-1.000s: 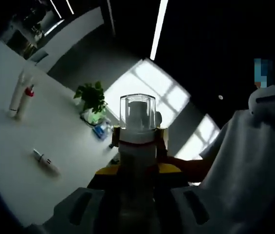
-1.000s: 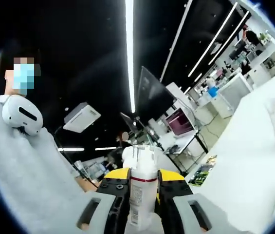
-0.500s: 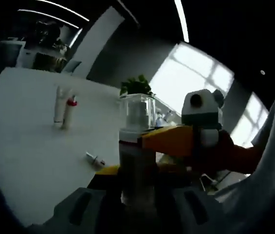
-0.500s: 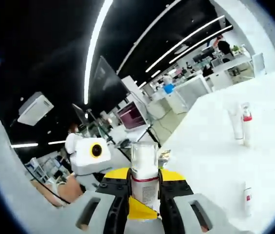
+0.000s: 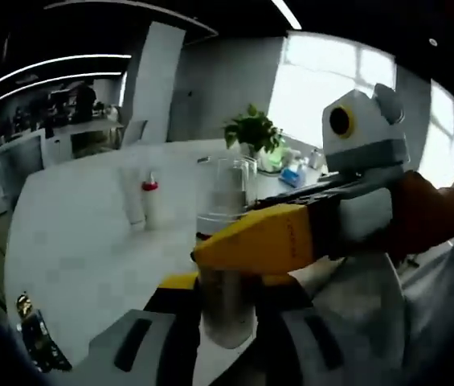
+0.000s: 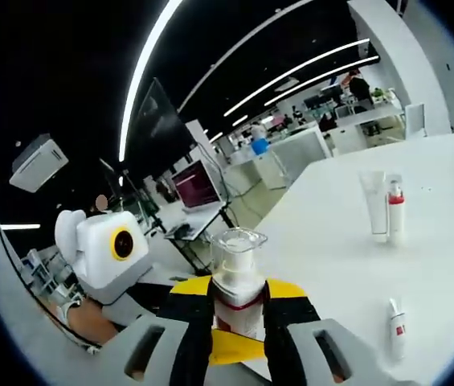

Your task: Arrange the skincare products in the storage area until every visible bottle or jar stands upright without overlapping.

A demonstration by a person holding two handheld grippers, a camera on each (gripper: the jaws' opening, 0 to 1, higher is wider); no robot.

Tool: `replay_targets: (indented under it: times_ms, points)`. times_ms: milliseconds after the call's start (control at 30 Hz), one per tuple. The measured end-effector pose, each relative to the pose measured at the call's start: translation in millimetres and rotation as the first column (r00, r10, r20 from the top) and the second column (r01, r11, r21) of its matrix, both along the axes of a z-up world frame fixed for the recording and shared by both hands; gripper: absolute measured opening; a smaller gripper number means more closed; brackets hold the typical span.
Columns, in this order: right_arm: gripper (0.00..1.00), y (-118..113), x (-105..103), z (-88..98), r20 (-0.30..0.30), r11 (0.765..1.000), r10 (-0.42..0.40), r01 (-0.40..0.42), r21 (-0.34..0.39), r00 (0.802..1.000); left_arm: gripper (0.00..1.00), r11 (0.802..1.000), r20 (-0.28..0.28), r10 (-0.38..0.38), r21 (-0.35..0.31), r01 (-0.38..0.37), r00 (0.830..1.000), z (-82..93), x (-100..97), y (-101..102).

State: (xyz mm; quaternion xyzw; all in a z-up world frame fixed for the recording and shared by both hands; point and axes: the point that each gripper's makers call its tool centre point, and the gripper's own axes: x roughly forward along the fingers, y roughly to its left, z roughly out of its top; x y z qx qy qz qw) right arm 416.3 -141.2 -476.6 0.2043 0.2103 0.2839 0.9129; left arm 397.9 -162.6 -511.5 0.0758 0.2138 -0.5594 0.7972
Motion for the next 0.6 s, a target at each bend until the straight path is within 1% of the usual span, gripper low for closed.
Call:
replay_targets:
  times_ms: [33, 100, 133, 167, 200, 233, 267, 300, 367, 400, 467, 500, 533, 567, 600]
  points:
    - [0.16, 1, -2, 0.6, 0.003, 1.000, 0.020, -0.020, 0.005, 1.000, 0.23, 1.000, -0.019, -0.009, -0.014, 0.009, 1.000, 0.0, -1.3, 2]
    - [0.15, 3, -4, 4.3, 0.030, 0.999, 0.044, -0.045, 0.015, 0.999, 0.23, 0.998, -0.013, -0.038, -0.044, 0.037, 0.999, 2.5, -3.1, 1]
    - [0.15, 5, -6, 4.9, 0.034, 0.998, 0.064, -0.065, 0.017, 0.997, 0.23, 0.997, -0.019, -0.058, -0.050, 0.057, 0.998, 2.6, -5.1, 2]
    - [0.15, 8, -8, 5.3, 0.031, 0.996, 0.081, -0.082, 0.025, 0.996, 0.23, 0.996, -0.037, -0.076, -0.057, 0.074, 0.996, 2.4, -7.5, 4]
    - [0.15, 9, -8, 7.5, 0.046, 0.995, 0.095, -0.096, 0.026, 0.994, 0.23, 0.994, -0.049, -0.090, -0.074, 0.086, 0.995, 3.5, -9.4, 4]
    - [0.15, 14, -11, 11.6, 0.069, 0.991, 0.129, -0.131, 0.033, 0.989, 0.23, 0.989, -0.062, -0.120, -0.090, 0.114, 0.991, 4.2, -13.7, 5]
    - [0.15, 18, -14, 14.5, 0.077, 0.986, 0.158, -0.161, 0.037, 0.984, 0.23, 0.985, -0.070, -0.138, -0.110, 0.130, 0.988, 6.2, -16.6, 5]
    - [0.15, 18, -14, 16.0, 0.083, 0.986, 0.160, -0.164, 0.035, 0.984, 0.23, 0.982, -0.078, -0.141, -0.135, 0.130, 0.987, 8.6, -16.9, 6]
    - [0.16, 24, -19, 21.0, 0.110, 0.975, 0.215, -0.220, 0.035, 0.970, 0.22, 0.976, -0.100, -0.153, -0.168, 0.135, 0.983, 12.5, -19.3, 7]
    - [0.16, 26, -19, 26.2, 0.131, 0.971, 0.225, -0.233, 0.049, 0.965, 0.21, 0.973, -0.102, -0.145, -0.195, 0.123, 0.984, 17.5, -19.4, 8]
    - [0.16, 28, -21, 32.2, 0.138, 0.961, 0.249, -0.262, 0.085, 0.959, 0.21, 0.968, -0.082, -0.142, -0.221, 0.121, 0.986, 24.3, -21.9, 11]
    - [0.16, 26, -20, 31.6, 0.134, 0.962, 0.247, -0.259, 0.083, 0.960, 0.21, 0.969, -0.072, -0.132, -0.221, 0.113, 0.989, 25.6, -21.0, 13]
    - [0.16, 27, -19, 31.9, 0.132, 0.962, 0.248, -0.260, 0.082, 0.960, 0.20, 0.971, -0.082, -0.122, -0.218, 0.102, 0.989, 25.5, -21.0, 12]
    - [0.17, 29, -19, 31.4, 0.131, 0.963, 0.246, -0.258, 0.079, 0.960, 0.20, 0.976, -0.087, -0.102, -0.200, 0.083, 0.991, 23.6, -18.7, 13]
    - [0.17, 29, -16, 29.7, 0.128, 0.969, 0.224, -0.234, 0.076, 0.966, 0.20, 0.983, -0.067, -0.063, -0.177, 0.050, 0.996, 21.6, -13.1, 14]
